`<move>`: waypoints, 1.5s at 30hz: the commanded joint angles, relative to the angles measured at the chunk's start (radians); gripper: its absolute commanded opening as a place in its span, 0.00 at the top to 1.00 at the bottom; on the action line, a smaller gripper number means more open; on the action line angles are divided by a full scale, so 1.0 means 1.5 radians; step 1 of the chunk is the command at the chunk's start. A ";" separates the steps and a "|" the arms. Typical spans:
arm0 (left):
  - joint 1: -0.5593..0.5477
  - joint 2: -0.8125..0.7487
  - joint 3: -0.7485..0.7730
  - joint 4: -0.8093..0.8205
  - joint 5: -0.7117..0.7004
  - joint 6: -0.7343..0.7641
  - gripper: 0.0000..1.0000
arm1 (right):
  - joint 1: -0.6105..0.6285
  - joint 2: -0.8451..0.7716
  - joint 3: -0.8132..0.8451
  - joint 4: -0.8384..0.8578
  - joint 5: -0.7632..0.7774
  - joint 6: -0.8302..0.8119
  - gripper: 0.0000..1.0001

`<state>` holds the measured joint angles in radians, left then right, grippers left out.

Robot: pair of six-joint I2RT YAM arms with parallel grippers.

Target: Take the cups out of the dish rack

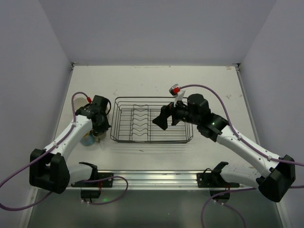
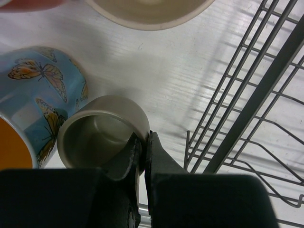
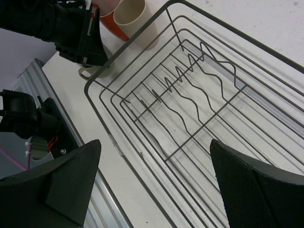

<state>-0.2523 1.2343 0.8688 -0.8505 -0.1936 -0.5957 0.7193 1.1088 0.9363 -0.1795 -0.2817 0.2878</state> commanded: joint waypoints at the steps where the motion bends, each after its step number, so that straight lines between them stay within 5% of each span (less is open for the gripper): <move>1: -0.010 0.001 0.002 0.044 -0.052 -0.046 1.00 | -0.001 -0.019 -0.008 0.018 -0.010 -0.003 0.01; 40: -0.037 0.038 -0.111 0.154 -0.104 -0.109 1.00 | -0.002 -0.006 -0.029 0.040 -0.032 0.005 0.01; 45: -0.043 0.035 -0.109 0.142 -0.107 -0.119 0.91 | -0.001 -0.002 -0.029 0.040 -0.034 0.005 0.01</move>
<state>-0.3019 1.2644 0.7216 -0.6506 -0.2817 -0.7380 0.7193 1.1057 0.8932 -0.1627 -0.3088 0.2939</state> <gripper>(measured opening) 0.072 0.987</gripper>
